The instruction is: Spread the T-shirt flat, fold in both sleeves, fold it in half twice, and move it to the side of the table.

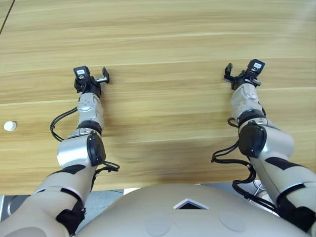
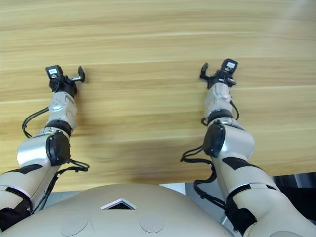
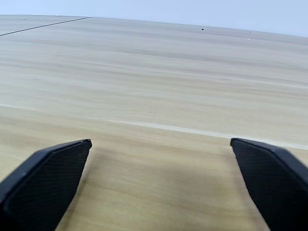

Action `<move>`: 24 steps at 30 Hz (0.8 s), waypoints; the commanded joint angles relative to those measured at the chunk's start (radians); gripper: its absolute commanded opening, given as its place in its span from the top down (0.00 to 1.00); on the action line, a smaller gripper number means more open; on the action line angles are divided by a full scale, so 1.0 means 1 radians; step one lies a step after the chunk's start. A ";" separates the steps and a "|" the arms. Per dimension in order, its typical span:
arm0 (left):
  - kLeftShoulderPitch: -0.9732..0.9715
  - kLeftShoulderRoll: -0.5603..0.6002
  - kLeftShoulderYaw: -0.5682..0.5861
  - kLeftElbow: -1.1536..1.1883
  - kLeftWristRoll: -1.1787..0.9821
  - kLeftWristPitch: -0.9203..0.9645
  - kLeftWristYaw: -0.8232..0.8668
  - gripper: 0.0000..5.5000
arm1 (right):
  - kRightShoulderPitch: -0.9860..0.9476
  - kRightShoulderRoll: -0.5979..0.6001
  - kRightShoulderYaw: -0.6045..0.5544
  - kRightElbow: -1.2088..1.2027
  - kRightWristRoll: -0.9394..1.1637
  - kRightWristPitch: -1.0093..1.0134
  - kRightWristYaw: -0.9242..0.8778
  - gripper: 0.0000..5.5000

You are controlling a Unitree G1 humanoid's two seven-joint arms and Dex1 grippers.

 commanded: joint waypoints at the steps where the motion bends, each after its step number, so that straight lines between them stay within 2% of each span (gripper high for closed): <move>1: -0.006 -0.004 0.002 0.009 0.003 0.002 0.003 0.02 | 0.006 0.000 -0.002 0.006 0.000 0.000 -0.037 0.02; 8: -0.010 -0.009 0.017 0.010 -0.011 0.009 -0.007 0.02 | 0.014 -0.011 0.050 0.005 -0.068 -0.027 -0.162 0.02; 24: -0.006 -0.007 0.019 0.009 -0.005 0.002 -0.006 0.02 | 0.007 -0.002 0.057 0.008 -0.065 -0.014 -0.127 0.02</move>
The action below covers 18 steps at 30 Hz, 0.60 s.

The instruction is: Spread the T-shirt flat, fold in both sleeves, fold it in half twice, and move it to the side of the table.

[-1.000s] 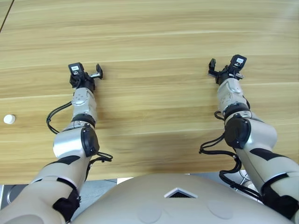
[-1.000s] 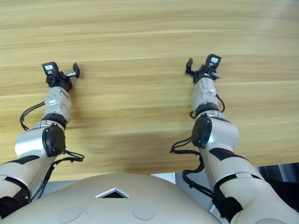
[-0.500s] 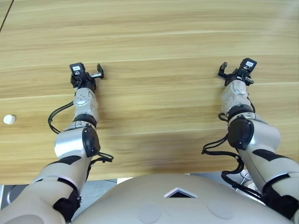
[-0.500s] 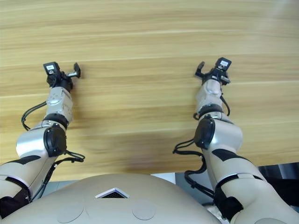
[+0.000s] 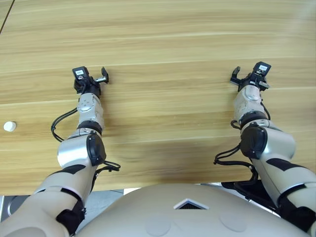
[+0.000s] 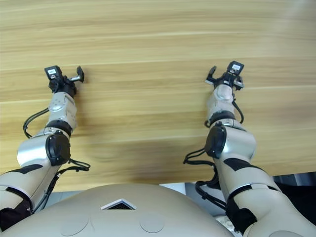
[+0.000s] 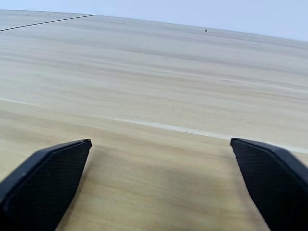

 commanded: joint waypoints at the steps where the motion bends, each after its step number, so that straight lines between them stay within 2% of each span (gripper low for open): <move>1: -0.005 -0.003 -0.002 0.007 0.005 0.001 0.001 0.02 | -0.003 0.002 0.006 0.004 -0.004 0.010 0.014 0.02; 18: -0.008 -0.004 0.014 0.011 -0.015 0.028 -0.025 0.02 | -0.006 0.005 0.012 0.005 -0.002 0.016 0.038 0.02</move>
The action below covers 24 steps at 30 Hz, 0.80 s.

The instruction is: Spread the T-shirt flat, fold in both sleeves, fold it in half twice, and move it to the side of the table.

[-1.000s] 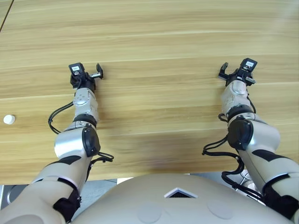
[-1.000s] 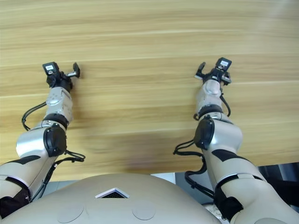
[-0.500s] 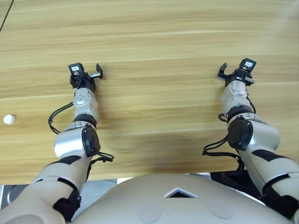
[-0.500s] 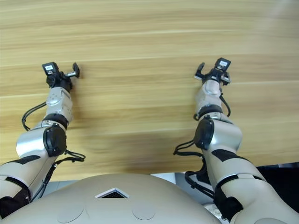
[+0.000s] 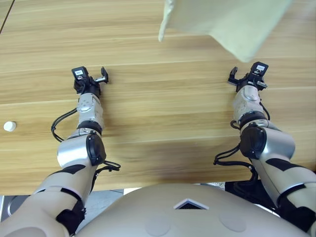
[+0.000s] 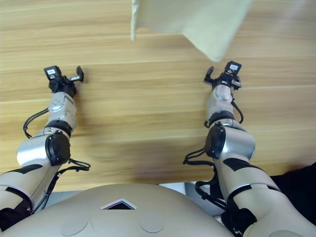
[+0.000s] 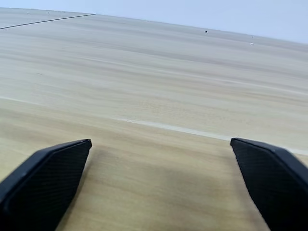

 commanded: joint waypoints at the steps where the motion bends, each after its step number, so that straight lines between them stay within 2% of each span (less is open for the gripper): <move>1: -0.008 -0.005 0.008 0.011 -0.008 0.027 -0.012 0.02 | -0.006 0.000 0.003 0.002 -0.003 0.011 0.009 0.02; 10: -0.021 0.000 0.068 0.019 -0.067 0.119 -0.045 0.02 | -0.004 -0.003 0.005 0.002 -0.005 0.008 0.006 0.02; 24: -0.025 -0.005 0.069 0.016 -0.059 0.122 -0.043 0.02 | 0.000 -0.007 0.005 0.002 -0.005 0.008 0.012 0.02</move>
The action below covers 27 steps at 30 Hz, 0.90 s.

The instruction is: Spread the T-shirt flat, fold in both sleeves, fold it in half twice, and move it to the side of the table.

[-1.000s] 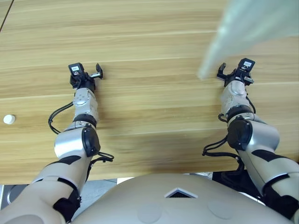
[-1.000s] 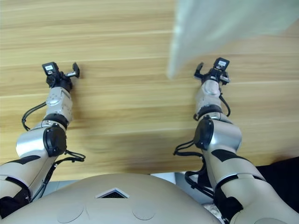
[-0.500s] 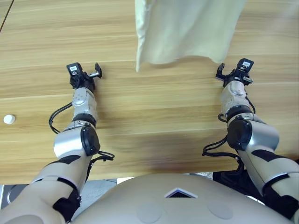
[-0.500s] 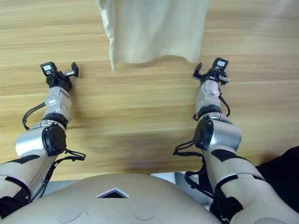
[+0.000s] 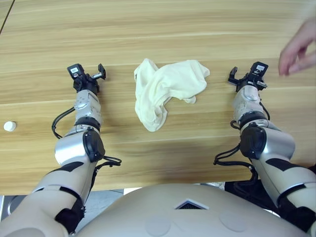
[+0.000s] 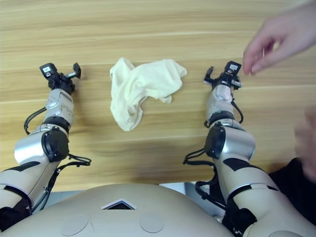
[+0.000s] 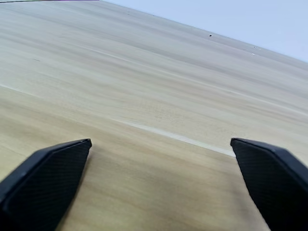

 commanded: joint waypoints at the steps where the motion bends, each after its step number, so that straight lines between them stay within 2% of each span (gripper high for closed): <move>1: 0.011 -0.013 0.000 0.017 0.000 0.033 0.002 0.02 | 0.000 -0.007 0.004 0.002 -0.005 0.008 0.011 0.02; 27: 0.009 -0.020 -0.008 0.017 0.007 0.022 -0.004 0.02 | -0.001 -0.005 0.006 0.002 -0.007 0.010 0.024 0.02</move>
